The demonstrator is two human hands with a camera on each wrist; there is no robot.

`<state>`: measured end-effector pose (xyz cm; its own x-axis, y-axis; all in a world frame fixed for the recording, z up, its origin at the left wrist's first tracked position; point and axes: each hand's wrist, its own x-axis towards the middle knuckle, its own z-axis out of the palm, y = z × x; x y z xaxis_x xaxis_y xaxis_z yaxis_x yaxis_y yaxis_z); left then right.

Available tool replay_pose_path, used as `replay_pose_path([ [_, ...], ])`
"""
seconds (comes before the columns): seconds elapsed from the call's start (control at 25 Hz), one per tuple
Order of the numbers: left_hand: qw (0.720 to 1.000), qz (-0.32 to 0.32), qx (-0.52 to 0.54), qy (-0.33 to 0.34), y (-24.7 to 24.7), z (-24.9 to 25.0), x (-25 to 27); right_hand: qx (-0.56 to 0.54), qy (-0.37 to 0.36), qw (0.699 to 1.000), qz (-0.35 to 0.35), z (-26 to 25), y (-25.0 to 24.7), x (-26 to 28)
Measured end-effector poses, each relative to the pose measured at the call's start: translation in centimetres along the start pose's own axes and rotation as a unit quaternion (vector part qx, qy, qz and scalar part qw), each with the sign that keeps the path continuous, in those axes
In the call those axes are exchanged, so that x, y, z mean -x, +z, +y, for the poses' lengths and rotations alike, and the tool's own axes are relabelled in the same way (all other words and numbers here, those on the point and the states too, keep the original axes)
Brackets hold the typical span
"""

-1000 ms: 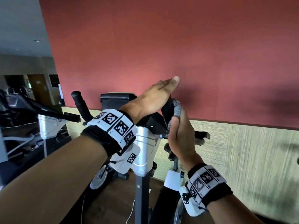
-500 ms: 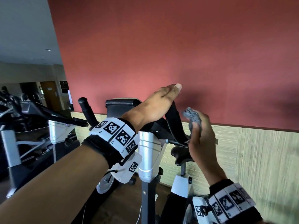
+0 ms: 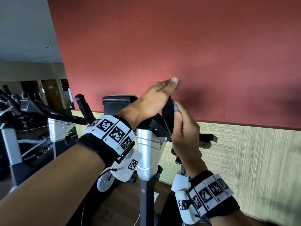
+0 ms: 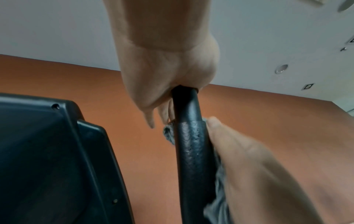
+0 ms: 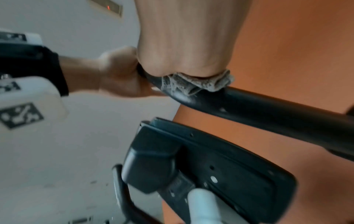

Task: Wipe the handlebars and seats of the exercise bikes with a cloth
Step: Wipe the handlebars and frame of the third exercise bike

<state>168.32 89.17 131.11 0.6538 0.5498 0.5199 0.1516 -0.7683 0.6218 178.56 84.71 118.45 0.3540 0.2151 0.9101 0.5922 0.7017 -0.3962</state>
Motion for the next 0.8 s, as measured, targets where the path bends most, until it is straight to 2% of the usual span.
replay_pose_path([
  [0.08,1.0,-0.002,0.001,0.001,0.1,0.1,0.2,0.022,0.002,1.0,0.006,-0.3,0.2,0.4],
  [0.24,0.999,0.002,0.035,0.012,0.2,0.3,0.0,0.044,-0.064,0.996,0.034,-1.8,2.2,-2.4],
  [0.44,1.0,0.008,0.024,-0.003,0.2,0.4,0.5,0.104,-0.035,0.994,0.01,-0.6,1.0,1.3],
  [0.6,0.999,0.001,0.037,0.003,0.1,1.1,0.8,0.117,-0.074,0.99,0.014,-1.7,2.2,-1.6],
  [0.8,0.999,0.016,0.049,0.01,0.3,0.4,0.5,0.086,-0.014,0.995,-0.037,0.0,-0.1,1.7],
])
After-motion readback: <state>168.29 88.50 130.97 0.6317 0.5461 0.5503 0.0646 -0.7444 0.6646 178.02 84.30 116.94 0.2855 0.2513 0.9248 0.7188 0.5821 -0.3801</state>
